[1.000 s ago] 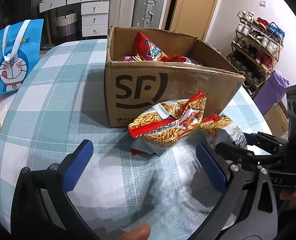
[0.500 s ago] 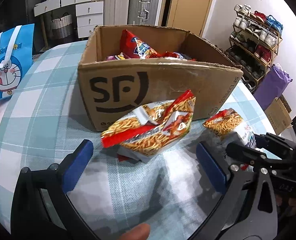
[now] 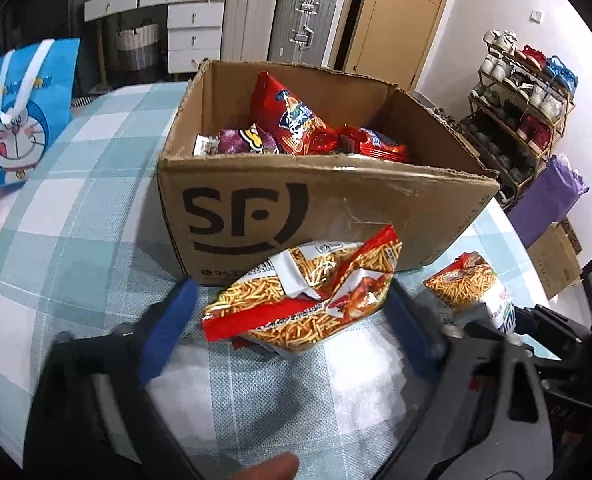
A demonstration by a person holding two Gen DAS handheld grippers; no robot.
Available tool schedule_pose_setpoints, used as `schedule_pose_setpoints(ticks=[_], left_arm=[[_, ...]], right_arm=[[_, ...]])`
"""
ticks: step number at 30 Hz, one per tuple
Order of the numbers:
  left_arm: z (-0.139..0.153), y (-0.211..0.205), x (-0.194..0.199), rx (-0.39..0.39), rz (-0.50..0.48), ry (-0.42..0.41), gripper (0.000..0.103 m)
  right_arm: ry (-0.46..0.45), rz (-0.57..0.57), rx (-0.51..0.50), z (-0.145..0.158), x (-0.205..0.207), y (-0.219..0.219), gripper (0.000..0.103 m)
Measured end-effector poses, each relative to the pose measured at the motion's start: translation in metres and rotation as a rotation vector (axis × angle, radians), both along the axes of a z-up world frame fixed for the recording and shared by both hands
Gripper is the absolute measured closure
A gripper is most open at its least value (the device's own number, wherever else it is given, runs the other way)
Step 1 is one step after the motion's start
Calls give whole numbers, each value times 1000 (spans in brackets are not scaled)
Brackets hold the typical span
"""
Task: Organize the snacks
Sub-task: 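Grasp the white noodle pack with the right gripper while the left grasps the orange chip bag, then lift and carry both held packs over the open cardboard box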
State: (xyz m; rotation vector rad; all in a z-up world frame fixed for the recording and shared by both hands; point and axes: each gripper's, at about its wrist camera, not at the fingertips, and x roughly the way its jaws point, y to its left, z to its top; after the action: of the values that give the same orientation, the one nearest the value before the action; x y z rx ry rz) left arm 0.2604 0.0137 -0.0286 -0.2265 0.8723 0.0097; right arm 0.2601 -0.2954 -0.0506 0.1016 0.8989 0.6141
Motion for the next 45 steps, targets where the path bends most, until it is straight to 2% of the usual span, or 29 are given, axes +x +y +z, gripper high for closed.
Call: schedule_pose_setpoints(ticks=[1, 3, 8, 22, 45], left_arm=[[-2, 2, 1, -16, -9, 7, 31], [-3, 3, 1, -42, -24, 4, 42], [0, -1, -5, -20, -49, -29, 50], [9, 6, -38, 2, -64, -63, 52], [83, 16, -90, 23, -47, -210, 52]], right_arm=[[-1, -1, -1, 0, 0, 0, 53], [-2, -1, -1, 1, -1, 0, 53], [-11, -3, -2, 4, -4, 1, 53], [-39, 11, 5, 12, -11, 6, 53], [-194, 34, 61, 74, -33, 9, 53]])
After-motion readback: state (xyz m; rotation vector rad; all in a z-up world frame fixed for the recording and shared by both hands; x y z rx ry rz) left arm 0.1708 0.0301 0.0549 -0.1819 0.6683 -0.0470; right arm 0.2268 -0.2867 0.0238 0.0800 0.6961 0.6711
